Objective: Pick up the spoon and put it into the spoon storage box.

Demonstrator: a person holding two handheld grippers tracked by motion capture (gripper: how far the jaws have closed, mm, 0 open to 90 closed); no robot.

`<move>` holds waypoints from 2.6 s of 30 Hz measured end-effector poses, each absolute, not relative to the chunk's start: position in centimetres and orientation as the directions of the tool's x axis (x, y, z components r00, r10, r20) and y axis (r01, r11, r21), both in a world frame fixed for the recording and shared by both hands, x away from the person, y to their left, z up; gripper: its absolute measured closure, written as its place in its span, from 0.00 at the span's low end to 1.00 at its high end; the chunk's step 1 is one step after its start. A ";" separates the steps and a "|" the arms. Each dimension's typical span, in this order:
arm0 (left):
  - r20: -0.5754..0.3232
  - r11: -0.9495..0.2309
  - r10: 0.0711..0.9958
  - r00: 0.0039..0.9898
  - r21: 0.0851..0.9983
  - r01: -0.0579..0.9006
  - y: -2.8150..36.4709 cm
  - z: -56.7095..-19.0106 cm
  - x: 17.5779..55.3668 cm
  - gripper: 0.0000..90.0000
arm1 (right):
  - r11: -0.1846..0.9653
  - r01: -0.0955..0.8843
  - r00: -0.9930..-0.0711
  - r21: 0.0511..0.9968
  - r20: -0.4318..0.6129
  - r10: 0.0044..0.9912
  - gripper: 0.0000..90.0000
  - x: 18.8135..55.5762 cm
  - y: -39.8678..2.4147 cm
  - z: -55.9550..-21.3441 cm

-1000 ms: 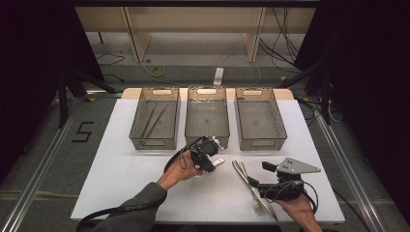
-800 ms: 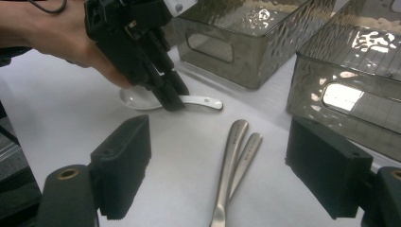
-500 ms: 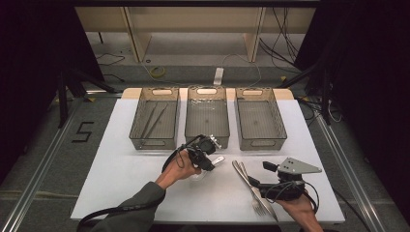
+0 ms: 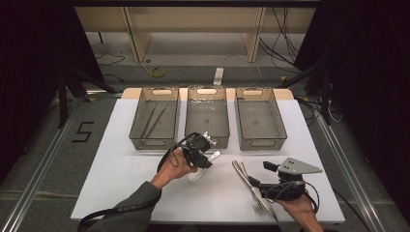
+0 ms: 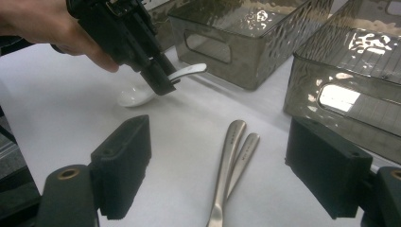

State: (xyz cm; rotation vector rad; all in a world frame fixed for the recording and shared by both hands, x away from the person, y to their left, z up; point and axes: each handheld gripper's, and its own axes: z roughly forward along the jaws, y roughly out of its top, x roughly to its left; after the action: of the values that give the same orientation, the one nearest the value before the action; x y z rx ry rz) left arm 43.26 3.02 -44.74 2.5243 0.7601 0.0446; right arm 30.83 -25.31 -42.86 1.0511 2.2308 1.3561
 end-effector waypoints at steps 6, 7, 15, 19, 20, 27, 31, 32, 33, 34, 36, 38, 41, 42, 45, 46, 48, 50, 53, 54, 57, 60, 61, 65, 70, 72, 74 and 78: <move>-0.110 -0.695 0.535 0.838 0.507 0.510 3.8 -43.8 43.2 0.82 | 0.275 0.420 -0.675 0.865 0.094 0.732 0.26 30.8 -25.4 -42.8; -0.110 -0.688 0.540 0.835 0.515 0.512 3.9 -43.6 43.2 0.82 | 0.276 0.419 -0.675 0.865 0.094 0.731 0.26 30.8 -25.4 -42.8; -0.130 -0.649 0.546 0.828 0.559 0.516 4.7 -41.9 43.4 0.82 | 0.274 0.421 -0.674 0.865 0.097 0.732 0.26 30.9 -25.4 -42.9; -0.144 -0.624 0.552 0.821 0.581 0.522 5.2 -40.9 43.7 0.82 | 0.274 0.422 -0.674 0.864 0.097 0.732 0.26 30.9 -25.3 -42.9; -0.148 -0.614 0.558 0.816 0.588 0.526 5.3 -40.7 43.7 0.82 | 0.274 0.421 -0.675 0.865 0.096 0.732 0.26 30.8 -25.3 -42.9; -0.153 -0.573 0.574 0.804 0.626 0.528 6.2 -39.1 44.4 0.82 | 0.273 0.421 -0.676 0.865 0.099 0.730 0.26 30.9 -25.3 -42.9; -0.161 -0.549 0.583 0.796 0.644 0.533 6.8 -38.2 45.5 0.82 | 0.273 0.424 -0.675 0.864 0.100 0.731 0.26 30.9 -25.3 -42.9; -0.160 -0.546 0.585 0.795 0.647 0.532 6.9 -38.0 45.6 0.82 | 0.273 0.425 -0.675 0.863 0.101 0.731 0.26 30.9 -25.3 -42.9; -0.163 -0.539 0.586 0.794 0.653 0.532 7.0 -37.7 45.8 0.82 | 0.272 0.424 -0.675 0.864 0.101 0.731 0.26 30.9 -25.4 -43.0; -0.165 -0.531 0.589 0.791 0.659 0.533 7.1 -37.3 46.1 0.82 | 0.271 0.424 -0.675 0.864 0.102 0.731 0.26 30.9 -25.4 -43.0; -0.155 -0.528 0.598 0.786 0.662 0.532 7.2 -36.7 46.5 0.82 | 0.272 0.425 -0.675 0.864 0.102 0.731 0.26 31.0 -25.4 -43.0; -0.162 -0.510 0.607 0.778 0.671 0.538 7.3 -36.2 47.1 0.82 | 0.269 0.427 -0.674 0.863 0.105 0.731 0.26 30.9 -25.4 -43.0; -0.172 -0.490 0.615 0.770 0.682 0.544 7.4 -35.8 48.0 0.82 | 0.267 0.426 -0.676 0.865 0.108 0.729 0.26 30.9 -25.4 -42.9; -0.176 -0.477 0.622 0.763 0.688 0.547 7.4 -35.7 48.2 0.82 | 0.268 0.425 -0.676 0.865 0.106 0.729 0.26 30.9 -25.4 -42.9; -0.178 -0.460 0.631 0.755 0.698 0.549 7.5 -35.0 48.8 0.82 | 0.266 0.423 -0.676 0.866 0.107 0.729 0.26 30.9 -25.4 -42.9; -0.174 -0.456 0.635 0.752 0.702 0.547 7.5 -34.7 49.0 0.82 | 0.267 0.425 -0.676 0.865 0.107 0.729 0.26 30.9 -25.5 -42.9; -0.175 -0.444 0.643 0.746 0.709 0.548 7.7 -34.2 49.4 0.82 | 0.265 0.424 -0.676 0.866 0.107 0.729 0.26 30.9 -25.5 -42.9; -0.171 -0.439 0.648 0.742 0.712 0.547 7.8 -33.8 49.9 0.82 | 0.266 0.423 -0.677 0.866 0.106 0.729 0.26 30.9 -25.5 -42.9; -0.177 -0.429 0.652 0.737 0.716 0.551 7.8 -33.2 50.2 0.82 | 0.268 0.421 -0.677 0.866 0.104 0.729 0.26 30.9 -25.4 -42.9; -0.175 -0.434 0.649 0.740 0.715 0.549 7.9 -33.1 50.3 0.82 | 0.267 0.422 -0.677 0.866 0.105 0.728 0.26 30.9 -25.4 -42.9; -0.177 -0.424 0.656 0.734 0.718 0.552 7.8 -33.0 50.8 0.82 | 0.267 0.422 -0.677 0.866 0.105 0.729 0.26 30.9 -25.4 -42.9; -0.171 -0.426 0.665 0.727 0.713 0.557 7.5 -33.0 51.4 0.82 | 0.267 0.423 -0.677 0.866 0.106 0.729 0.26 30.9 -25.4 -42.9; -0.168 -0.424 0.670 0.723 0.713 0.559 7.4 -33.1 51.5 0.82 | 0.267 0.422 -0.677 0.866 0.106 0.728 0.26 30.9 -25.4 -42.9; -0.160 -0.426 0.682 0.714 0.706 0.565 7.0 -33.5 52.1 0.82 | 0.267 0.422 -0.678 0.866 0.105 0.728 0.26 30.9 -25.4 -42.9; -0.154 -0.419 0.706 0.691 0.696 0.583 6.8 -34.3 52.9 0.82 | 0.266 0.422 -0.679 0.867 0.107 0.727 0.26 30.9 -25.4 -42.9; -0.167 -0.402 0.715 0.679 0.696 0.595 6.9 -34.7 53.3 0.82 | 0.266 0.423 -0.679 0.866 0.109 0.726 0.26 30.9 -25.3 -42.9; -0.172 -0.387 0.729 0.663 0.696 0.605 7.0 -35.1 53.6 0.82 | 0.268 0.424 -0.680 0.865 0.108 0.726 0.26 30.9 -25.3 -42.9; -0.174 -0.382 0.738 0.652 0.689 0.615 6.9 -35.7 54.0 0.82 | 0.267 0.424 -0.680 0.865 0.110 0.725 0.26 30.9 -25.4 -42.9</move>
State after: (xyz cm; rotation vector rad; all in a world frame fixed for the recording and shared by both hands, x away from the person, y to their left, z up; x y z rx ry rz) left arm 54.03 6.92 -35.70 2.1162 1.0458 0.2076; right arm 30.88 -25.35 -42.91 1.0538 2.2341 1.3758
